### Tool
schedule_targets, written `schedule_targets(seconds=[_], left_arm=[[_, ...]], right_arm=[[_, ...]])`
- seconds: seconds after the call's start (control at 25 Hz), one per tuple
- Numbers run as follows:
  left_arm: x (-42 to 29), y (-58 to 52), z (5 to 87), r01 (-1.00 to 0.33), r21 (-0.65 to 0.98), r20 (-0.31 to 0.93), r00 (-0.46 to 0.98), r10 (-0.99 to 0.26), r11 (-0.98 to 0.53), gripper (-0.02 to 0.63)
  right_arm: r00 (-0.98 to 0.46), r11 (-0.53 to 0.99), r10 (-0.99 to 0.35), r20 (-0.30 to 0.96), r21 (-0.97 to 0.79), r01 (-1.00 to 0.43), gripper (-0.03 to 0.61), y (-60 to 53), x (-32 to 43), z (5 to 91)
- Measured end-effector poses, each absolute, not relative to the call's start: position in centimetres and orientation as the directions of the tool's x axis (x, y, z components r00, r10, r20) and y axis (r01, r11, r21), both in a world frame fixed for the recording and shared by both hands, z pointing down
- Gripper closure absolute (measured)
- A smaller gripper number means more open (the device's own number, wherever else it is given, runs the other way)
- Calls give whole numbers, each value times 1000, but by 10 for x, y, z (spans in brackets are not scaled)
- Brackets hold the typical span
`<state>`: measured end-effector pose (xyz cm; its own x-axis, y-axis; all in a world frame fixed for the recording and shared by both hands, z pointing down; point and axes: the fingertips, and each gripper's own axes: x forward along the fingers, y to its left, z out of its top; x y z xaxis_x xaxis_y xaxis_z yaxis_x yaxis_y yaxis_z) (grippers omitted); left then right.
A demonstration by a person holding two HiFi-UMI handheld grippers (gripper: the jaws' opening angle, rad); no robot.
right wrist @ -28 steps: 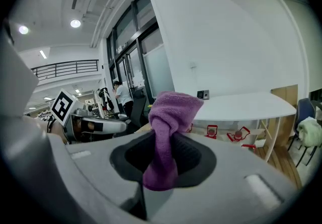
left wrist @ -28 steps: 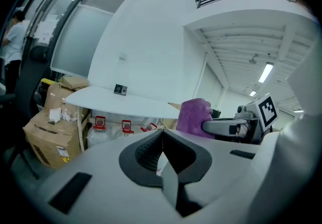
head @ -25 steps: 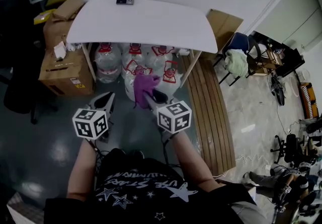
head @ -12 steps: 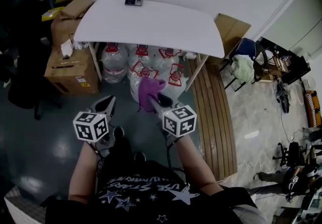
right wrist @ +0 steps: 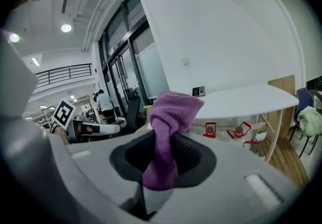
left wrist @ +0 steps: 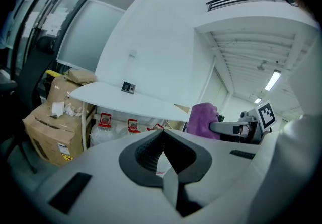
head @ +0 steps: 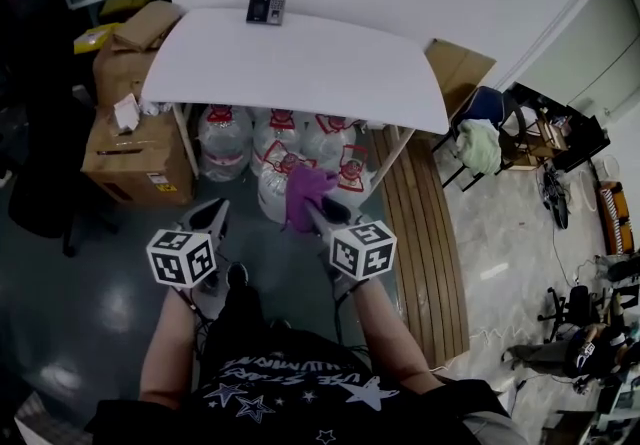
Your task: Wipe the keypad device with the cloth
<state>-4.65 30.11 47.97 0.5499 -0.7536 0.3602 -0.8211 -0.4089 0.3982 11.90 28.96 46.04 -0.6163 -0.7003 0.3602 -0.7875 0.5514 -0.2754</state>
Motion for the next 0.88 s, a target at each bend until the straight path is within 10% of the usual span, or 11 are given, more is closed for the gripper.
schedule_targets(seconds=[0.88], left_arm=[[-155,96,481,-798,430,366,581,-727,-421,604]], right_arm=[[-547,472,-737,398,-277,-837,486,91,28,465]])
